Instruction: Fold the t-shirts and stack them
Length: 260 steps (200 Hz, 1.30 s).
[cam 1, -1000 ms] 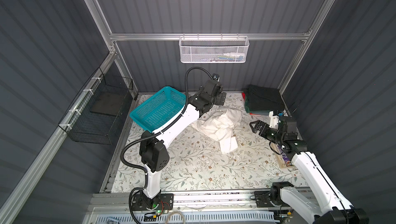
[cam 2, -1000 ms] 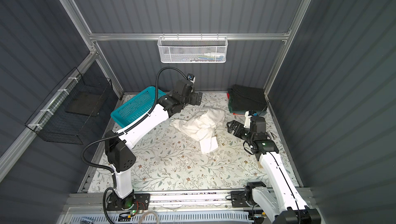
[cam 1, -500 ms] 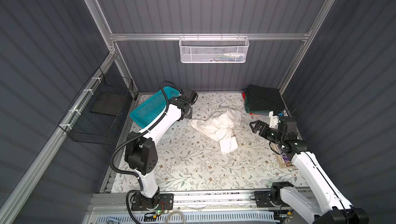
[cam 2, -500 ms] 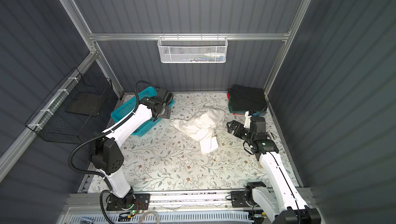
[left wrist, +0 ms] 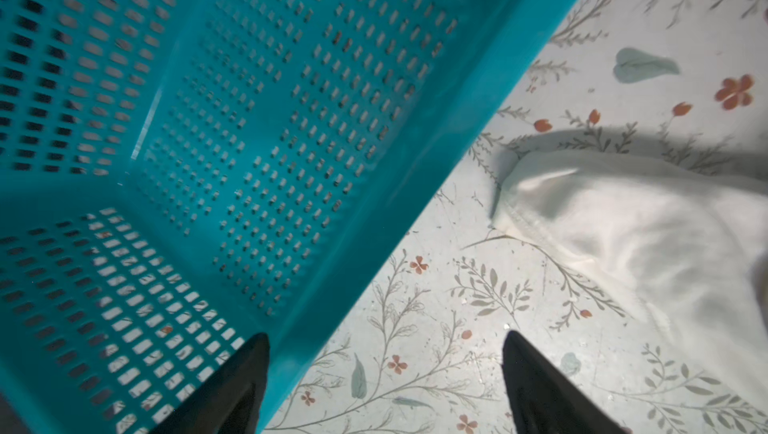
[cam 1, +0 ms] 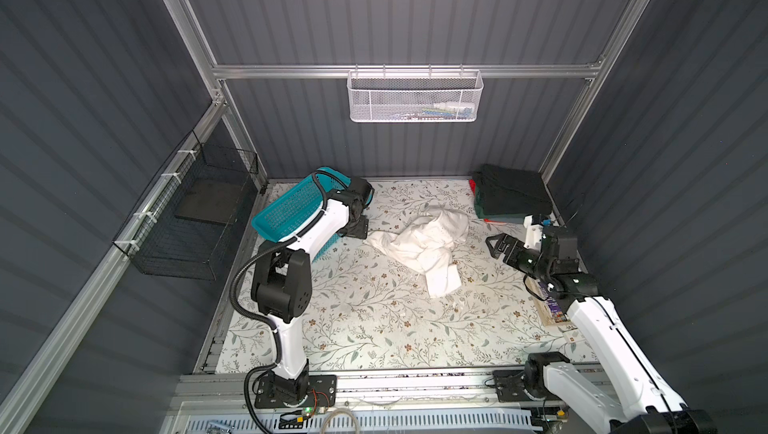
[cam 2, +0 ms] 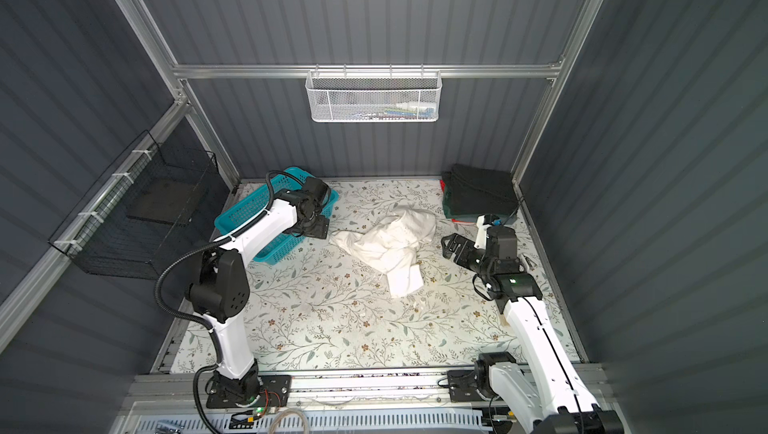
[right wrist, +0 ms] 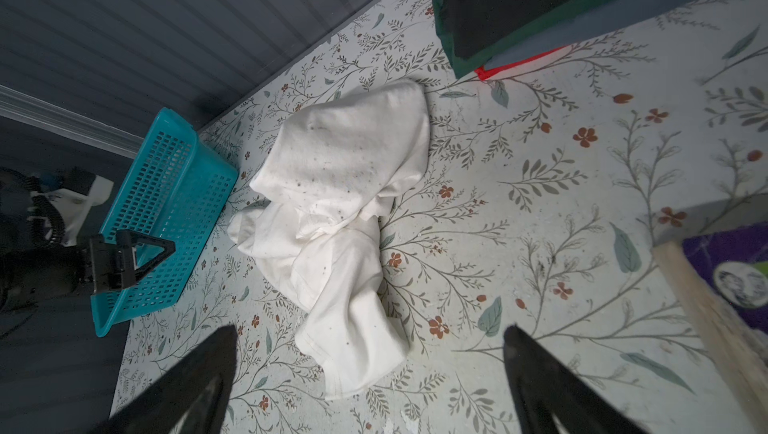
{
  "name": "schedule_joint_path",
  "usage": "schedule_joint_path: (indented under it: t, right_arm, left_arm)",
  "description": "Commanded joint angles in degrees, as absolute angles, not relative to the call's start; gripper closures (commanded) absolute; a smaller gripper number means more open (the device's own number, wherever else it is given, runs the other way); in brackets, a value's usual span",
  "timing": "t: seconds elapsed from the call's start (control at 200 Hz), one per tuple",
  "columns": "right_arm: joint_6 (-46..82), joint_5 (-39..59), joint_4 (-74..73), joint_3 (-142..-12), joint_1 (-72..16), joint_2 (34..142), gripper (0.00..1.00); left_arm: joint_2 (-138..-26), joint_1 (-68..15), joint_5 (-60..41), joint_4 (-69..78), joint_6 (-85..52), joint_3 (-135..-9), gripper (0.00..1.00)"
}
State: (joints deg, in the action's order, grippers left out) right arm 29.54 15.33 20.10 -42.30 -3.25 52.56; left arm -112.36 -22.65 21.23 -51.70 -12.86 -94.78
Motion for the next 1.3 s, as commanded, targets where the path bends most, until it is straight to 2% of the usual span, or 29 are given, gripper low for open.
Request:
schedule_joint_path:
  t: [0.0,0.19,0.405,0.82,1.146,1.296]
  right_arm:
    - [29.20,14.90,20.78,-42.48,-2.94,52.38,0.01]
    - [29.43,14.63,21.19,-43.97,-2.97,52.82,0.01]
    - [29.53,14.11,21.27,-44.21,-2.90,52.63,0.01]
    - [29.42,14.41,21.71,-44.21,-2.81,52.91,0.01]
    - [29.66,14.64,21.87,-44.19,-2.81,53.49,0.01]
    - [29.86,14.58,21.97,-44.56,-2.81,53.83,0.01]
  left_arm:
    - [-115.76,-20.77,19.41,-53.94,-12.46,-98.57,0.15]
    - [-118.45,-16.79,16.60,-53.15,-14.06,-101.53,0.44]
    - [-121.02,-12.59,14.83,-53.61,-17.91,-104.01,0.57]
    - [-126.56,-6.23,11.94,-54.22,-24.09,-110.35,0.62]
    - [-134.37,-5.17,18.68,-54.30,-16.72,-122.10,0.65]
    - [-137.60,-4.97,20.88,-53.95,-13.17,-126.69,0.70]
